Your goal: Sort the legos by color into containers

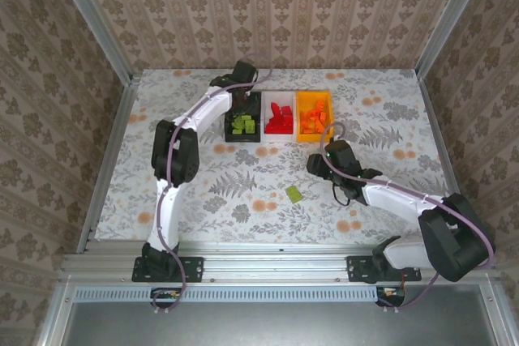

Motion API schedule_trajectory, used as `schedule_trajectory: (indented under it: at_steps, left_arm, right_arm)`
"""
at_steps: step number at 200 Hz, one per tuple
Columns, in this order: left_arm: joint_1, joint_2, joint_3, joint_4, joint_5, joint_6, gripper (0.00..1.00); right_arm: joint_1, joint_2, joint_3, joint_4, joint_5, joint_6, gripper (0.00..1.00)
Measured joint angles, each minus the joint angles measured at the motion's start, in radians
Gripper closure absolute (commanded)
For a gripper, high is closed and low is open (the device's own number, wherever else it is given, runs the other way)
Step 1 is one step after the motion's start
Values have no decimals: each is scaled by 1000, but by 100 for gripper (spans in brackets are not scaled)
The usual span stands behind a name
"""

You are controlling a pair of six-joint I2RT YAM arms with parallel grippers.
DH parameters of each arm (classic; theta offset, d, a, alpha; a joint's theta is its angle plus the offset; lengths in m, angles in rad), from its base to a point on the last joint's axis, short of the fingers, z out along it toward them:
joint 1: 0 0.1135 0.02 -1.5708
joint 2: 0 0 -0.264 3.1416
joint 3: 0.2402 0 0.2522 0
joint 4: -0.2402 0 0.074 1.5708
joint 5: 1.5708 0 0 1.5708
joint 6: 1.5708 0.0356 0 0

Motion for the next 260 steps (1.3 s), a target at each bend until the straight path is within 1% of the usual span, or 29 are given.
schedule_trajectory:
  at_steps: [7,18,32,54,73,84,88,110,126,142,156,180,185,194,217,226,260]
  left_arm:
    - [2,0,25,-23,6,9,28]
    - [3,0,68,-47,11,21,25]
    - [6,-11,107,-54,29,28,19]
    - [14,-66,112,-79,71,34,16]
    - [33,-140,109,-105,130,32,12]
    - [54,-200,91,-107,169,28,2]
    - [64,-228,76,-104,185,19,0]
    - [131,-420,-72,-76,266,-7,0]
    - [172,-561,-216,-48,281,-9,0]
    - [180,-674,-361,-18,286,-8,0]
    - [183,-734,-473,6,303,-7,0]
    - [226,-752,-582,31,344,-8,0]
    - [240,-752,-594,34,352,-8,0]
    - [267,-752,-608,42,369,-9,0]
    - [313,-752,-614,79,406,-18,0]
    - [320,-753,-615,90,422,-24,0]
    - [328,-788,-646,114,439,-36,0]
  right_arm:
    - [2,10,11,-2,0,-10,32]
    - [10,23,26,-3,-1,-26,32]
    - [29,32,42,-10,0,-51,32]
    - [80,50,76,-31,0,-102,32]
    - [113,115,148,-82,-18,-144,33]
    - [128,163,195,-116,-42,-166,31]
    - [134,179,211,-130,-52,-173,30]
    - [171,229,257,-193,-97,-207,27]
    - [208,248,269,-238,-111,-226,28]
    - [236,274,278,-275,-113,-237,28]
    - [254,294,279,-307,-113,-243,29]
    - [280,323,281,-362,-107,-247,39]
    - [284,329,285,-369,-94,-250,42]
    - [291,333,295,-382,-81,-245,50]
    - [309,334,306,-415,-47,-244,63]
    - [318,333,310,-431,-32,-239,65]
    - [337,331,381,-485,21,-239,67]
